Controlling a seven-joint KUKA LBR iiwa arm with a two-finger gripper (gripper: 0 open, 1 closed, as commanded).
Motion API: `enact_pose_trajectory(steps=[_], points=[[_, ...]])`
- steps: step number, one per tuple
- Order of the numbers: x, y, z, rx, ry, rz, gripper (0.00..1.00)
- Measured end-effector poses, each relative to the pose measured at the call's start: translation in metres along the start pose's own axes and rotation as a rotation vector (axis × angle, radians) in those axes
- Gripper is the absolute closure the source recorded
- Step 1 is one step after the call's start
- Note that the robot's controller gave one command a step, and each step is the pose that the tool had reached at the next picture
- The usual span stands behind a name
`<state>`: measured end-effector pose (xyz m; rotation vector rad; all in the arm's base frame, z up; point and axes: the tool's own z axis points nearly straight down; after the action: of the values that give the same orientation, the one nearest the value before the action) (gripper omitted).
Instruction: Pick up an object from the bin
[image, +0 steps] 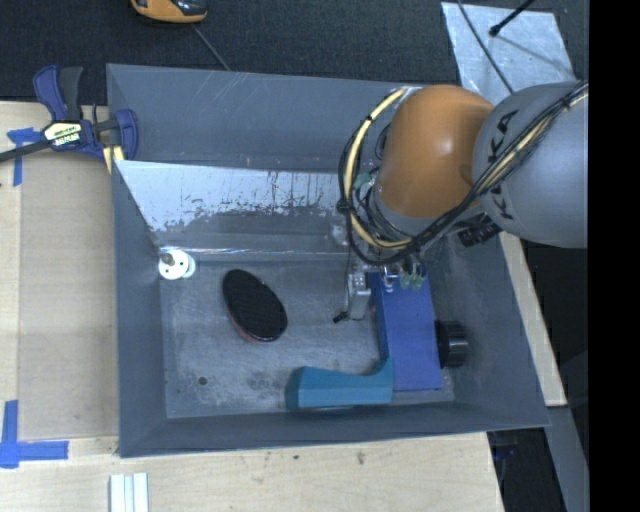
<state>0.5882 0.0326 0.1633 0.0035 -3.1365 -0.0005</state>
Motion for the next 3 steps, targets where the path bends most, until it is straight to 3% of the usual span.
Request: enact_pose_trajectory(steps=[1, 2, 3], points=[[-0.002, 0.0, -0.005, 0.0, -0.009, 0.001, 0.0], [-0.01, 0.029, 0.021, 0.002, -0.012, -0.062, 0.0], [-0.025, 0.069, 0.044, 0.001, -0.009, -0.253, 0.0]])
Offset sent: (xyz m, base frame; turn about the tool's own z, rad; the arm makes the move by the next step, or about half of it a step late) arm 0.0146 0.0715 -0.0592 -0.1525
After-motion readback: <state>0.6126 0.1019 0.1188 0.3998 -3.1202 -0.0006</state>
